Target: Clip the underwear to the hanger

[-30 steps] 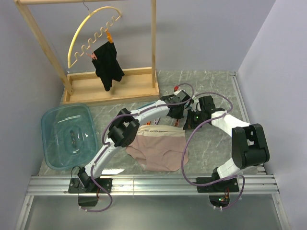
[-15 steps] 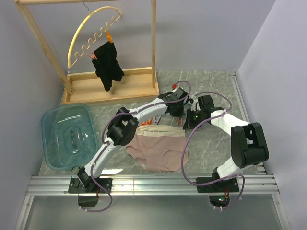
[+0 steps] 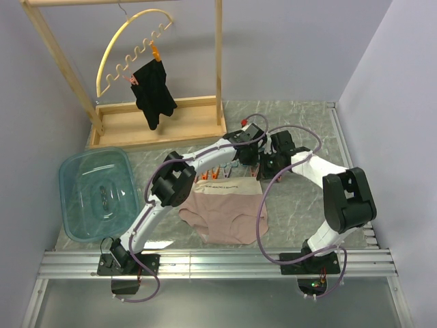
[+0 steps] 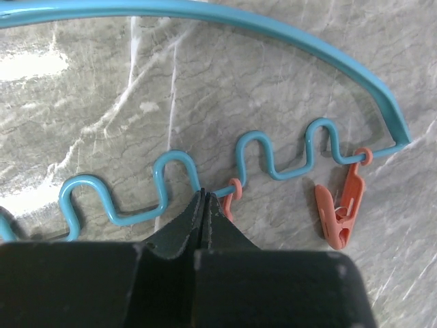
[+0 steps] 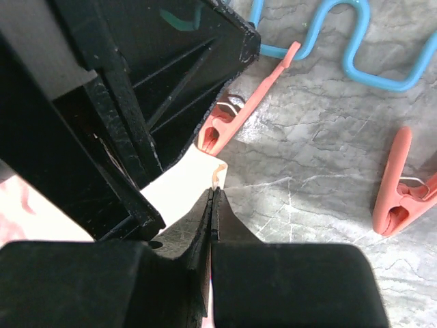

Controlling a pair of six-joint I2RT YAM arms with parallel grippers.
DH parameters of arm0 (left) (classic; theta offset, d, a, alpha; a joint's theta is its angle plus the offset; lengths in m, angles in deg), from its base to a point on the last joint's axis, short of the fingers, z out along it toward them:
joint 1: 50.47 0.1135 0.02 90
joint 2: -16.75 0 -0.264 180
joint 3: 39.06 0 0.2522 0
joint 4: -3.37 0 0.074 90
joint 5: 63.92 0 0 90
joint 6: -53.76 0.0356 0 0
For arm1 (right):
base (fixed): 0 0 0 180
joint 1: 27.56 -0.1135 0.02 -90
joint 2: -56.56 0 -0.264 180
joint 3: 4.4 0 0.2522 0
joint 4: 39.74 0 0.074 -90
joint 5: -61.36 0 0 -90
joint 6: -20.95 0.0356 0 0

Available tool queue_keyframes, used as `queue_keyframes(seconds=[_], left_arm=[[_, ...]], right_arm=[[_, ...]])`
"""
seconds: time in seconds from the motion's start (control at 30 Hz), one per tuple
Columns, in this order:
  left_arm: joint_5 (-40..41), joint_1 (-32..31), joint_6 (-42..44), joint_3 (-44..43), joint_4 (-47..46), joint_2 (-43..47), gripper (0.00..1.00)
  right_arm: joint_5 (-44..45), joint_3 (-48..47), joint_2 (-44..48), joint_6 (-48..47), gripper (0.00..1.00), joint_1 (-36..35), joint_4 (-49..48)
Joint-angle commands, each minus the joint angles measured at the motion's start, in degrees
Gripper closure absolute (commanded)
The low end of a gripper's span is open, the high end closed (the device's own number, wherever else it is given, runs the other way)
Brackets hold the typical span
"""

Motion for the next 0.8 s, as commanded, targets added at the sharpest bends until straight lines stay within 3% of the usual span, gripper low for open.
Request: queue_keyframes(seconds=[0.0,0.13,0.2,0.23,0.4,0.77], left_arm=[[-1.13,-1.04,-1.59,-0.46,-3.24,1.75,1.00],[-2.00,-0.77,-1.50,-0.37,-3.33,1.49,1.00],[-1.66,-0.68,-1.24,-0.63,-2.98,1.75,0.92],[-1.31,-0.68,-1.06,-0.63,-2.45,2.01,0.73],[2.55,-0.86,-0.10,2.35,-2.97,6.14,0.31],[6.78,-3.58,1.84,2.10,4.93,5.01,0.30]], right_arm=[[3.51,-1.27,-0.02,0.11,1.00,-1.72,-0.53],[3.07,-0.57,1.90,-0.15,1.00,-1.90,-0.36],[2.99,0.04,3.57,-1.02,1.00,-1.81,0.52],[2.81,0.66,5.32,-1.99,1.00,-1.46,0.96],[-0.44,4.26,9.11,-2.00,1.00,-0.40,1.67],[-4.84,7.70,8.59,0.29,1.00,2.06,-1.15]])
